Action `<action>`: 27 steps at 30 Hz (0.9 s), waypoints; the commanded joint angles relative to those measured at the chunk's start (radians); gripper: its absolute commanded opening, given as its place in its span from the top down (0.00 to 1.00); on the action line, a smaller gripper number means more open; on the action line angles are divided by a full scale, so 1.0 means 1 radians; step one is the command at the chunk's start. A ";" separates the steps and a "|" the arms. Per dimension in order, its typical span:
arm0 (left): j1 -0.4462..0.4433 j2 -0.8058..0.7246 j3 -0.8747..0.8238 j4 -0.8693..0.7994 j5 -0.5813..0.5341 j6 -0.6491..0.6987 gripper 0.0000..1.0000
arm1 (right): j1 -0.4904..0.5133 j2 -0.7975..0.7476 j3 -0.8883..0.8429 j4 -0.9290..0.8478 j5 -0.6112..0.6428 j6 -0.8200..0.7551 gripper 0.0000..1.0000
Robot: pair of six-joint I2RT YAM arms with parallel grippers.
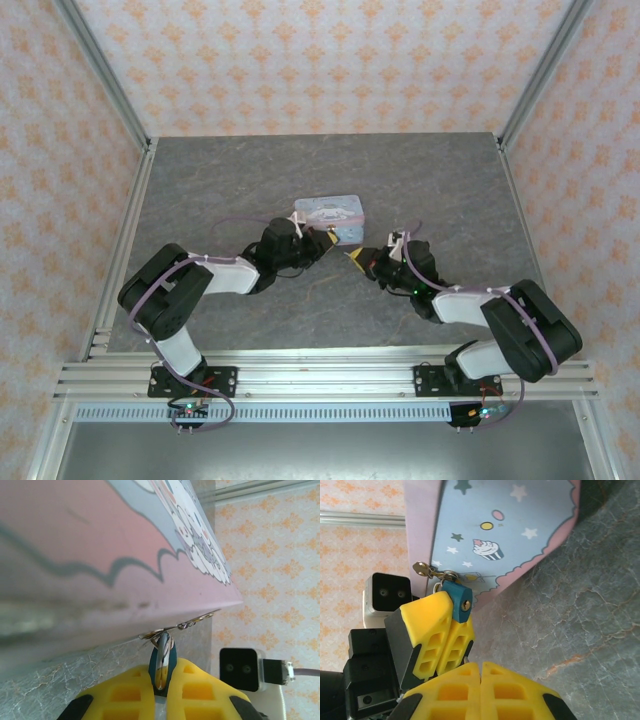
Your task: Unlock the padlock with the key
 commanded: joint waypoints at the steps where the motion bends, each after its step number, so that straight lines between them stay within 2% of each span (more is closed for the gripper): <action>1: 0.008 -0.024 -0.023 0.108 0.014 -0.063 1.00 | 0.012 -0.043 -0.020 0.047 0.056 0.017 1.00; 11: 0.007 -0.034 -0.058 0.177 -0.005 -0.141 1.00 | 0.031 -0.047 -0.017 0.055 0.153 0.087 1.00; 27: -0.003 -0.029 -0.055 0.197 0.000 -0.194 1.00 | 0.050 0.024 0.031 0.077 0.166 0.115 1.00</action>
